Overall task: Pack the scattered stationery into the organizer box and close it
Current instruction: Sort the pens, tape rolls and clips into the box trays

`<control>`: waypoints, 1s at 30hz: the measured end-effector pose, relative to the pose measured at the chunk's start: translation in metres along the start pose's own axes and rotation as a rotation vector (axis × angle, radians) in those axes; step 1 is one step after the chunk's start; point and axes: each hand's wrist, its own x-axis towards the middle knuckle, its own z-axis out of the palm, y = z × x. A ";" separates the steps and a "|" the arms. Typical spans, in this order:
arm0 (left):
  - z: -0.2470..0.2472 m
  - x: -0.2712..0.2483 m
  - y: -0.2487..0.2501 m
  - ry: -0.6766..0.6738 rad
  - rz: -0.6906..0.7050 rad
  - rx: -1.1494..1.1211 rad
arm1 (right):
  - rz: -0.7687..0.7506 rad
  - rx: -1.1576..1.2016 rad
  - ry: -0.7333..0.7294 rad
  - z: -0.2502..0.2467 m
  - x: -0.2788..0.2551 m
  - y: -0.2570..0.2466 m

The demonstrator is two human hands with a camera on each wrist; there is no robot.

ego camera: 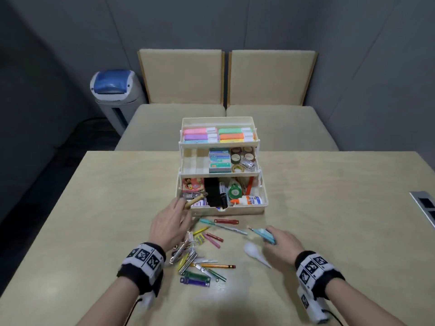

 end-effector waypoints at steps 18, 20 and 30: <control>0.016 -0.031 -0.078 -0.172 -0.379 -0.233 | -0.214 -0.259 -0.191 0.086 0.019 -0.103; 0.018 -0.031 -0.075 -0.216 -0.324 -0.227 | -0.216 -0.250 -0.187 0.086 0.019 -0.104; 0.017 -0.018 -0.074 -0.260 -0.245 -0.297 | -0.080 -0.022 -0.224 0.052 0.020 -0.097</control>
